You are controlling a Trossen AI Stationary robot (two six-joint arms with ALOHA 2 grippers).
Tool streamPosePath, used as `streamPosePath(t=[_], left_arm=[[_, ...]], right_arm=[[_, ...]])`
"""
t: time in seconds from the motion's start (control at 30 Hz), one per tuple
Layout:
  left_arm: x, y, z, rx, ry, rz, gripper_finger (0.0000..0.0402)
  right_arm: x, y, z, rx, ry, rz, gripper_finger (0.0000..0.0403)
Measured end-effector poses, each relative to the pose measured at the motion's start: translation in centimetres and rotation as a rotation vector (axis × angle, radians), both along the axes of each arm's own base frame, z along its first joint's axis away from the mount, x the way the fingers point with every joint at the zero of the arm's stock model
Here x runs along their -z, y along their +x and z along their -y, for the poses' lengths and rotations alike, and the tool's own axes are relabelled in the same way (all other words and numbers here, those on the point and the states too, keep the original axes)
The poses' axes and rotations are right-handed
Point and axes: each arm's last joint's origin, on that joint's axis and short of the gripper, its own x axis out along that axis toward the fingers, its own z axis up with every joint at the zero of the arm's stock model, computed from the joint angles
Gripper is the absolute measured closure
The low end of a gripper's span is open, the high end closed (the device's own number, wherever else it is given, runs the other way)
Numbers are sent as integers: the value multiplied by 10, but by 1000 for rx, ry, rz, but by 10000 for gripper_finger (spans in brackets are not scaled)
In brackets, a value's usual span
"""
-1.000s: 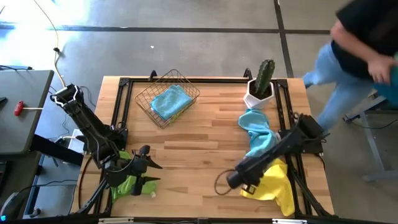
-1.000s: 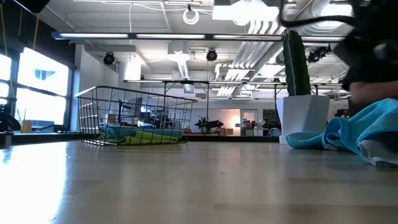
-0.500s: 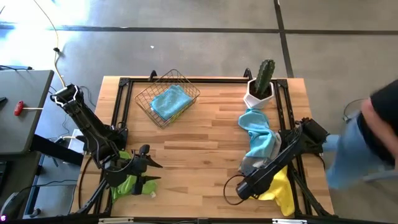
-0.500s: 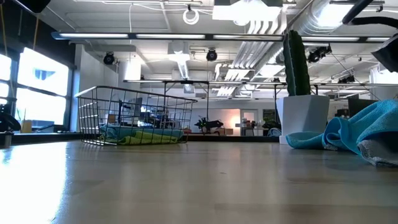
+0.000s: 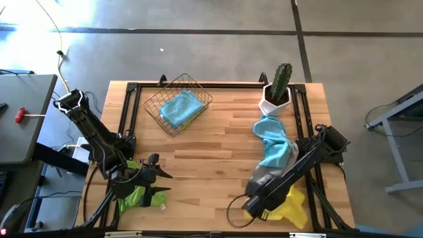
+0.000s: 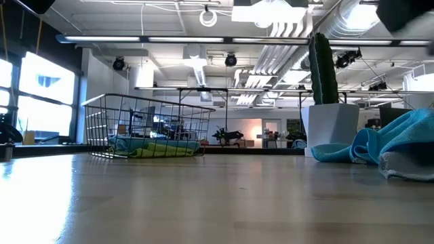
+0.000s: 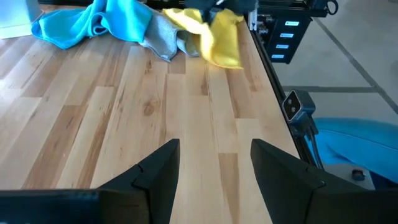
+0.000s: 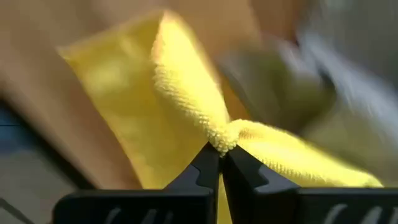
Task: Fold microfiber towels
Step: Fold the yellow microfiber towel
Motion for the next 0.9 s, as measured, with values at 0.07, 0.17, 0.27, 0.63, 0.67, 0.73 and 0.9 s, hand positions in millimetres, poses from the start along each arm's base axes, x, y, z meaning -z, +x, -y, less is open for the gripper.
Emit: streamPosePath(t=[0.07, 0.17, 0.27, 0.63, 0.67, 0.73, 0.9], left_arm=[[0, 0, 0, 0, 0, 0, 213], [0, 0, 0, 0, 0, 0, 213], [0, 0, 0, 0, 0, 0, 213], [0, 0, 0, 9, -13, -7, 213], [0, 0, 1, 14, -23, -12, 213], [1, 0, 1, 21, -33, -18, 213], [6, 2, 3, 23, -18, -36, 213]], right_arm=[[-18, 16, -5, -91, 7, 166, 398], [-49, 40, -7, -196, -85, 433, 401], [-78, 59, 2, -207, -271, 641, 401], [-105, 102, 55, -107, -595, 792, 402], [-101, 105, 59, -113, -588, 775, 402], [-93, 112, 64, -119, -560, 741, 402], [-70, 127, 72, -128, -505, 665, 392]])
